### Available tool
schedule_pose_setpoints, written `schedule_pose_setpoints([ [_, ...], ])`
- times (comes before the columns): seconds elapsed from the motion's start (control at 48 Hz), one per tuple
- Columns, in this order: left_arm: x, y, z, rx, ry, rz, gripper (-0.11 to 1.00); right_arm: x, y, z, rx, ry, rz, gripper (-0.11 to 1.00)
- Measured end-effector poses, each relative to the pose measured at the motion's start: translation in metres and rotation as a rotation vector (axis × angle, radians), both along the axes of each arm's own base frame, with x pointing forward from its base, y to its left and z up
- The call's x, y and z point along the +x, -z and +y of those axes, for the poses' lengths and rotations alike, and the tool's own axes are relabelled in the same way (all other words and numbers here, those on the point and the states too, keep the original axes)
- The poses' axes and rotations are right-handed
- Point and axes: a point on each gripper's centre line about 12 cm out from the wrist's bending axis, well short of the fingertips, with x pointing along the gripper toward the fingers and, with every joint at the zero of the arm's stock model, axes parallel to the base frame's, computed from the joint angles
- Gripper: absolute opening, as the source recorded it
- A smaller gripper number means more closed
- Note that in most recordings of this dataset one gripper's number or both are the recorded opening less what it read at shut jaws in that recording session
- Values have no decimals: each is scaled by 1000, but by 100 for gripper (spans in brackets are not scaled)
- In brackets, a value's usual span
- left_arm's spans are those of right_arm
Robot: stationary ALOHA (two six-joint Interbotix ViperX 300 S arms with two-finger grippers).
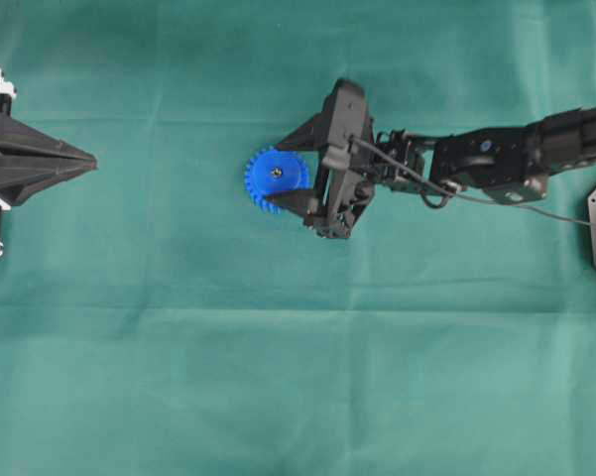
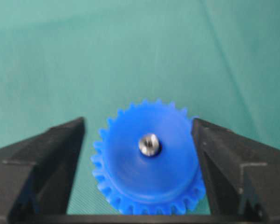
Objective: Insert the shaft placed at a random location into the center hole of the medium gear at another random location.
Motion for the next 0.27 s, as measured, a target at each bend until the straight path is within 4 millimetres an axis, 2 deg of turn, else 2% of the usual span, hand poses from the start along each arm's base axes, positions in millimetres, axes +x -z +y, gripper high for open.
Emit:
schedule_pose_setpoints([
  [0.271,0,1,0,0,0,5,0,-10,-52,2,-7,-8,-98,88],
])
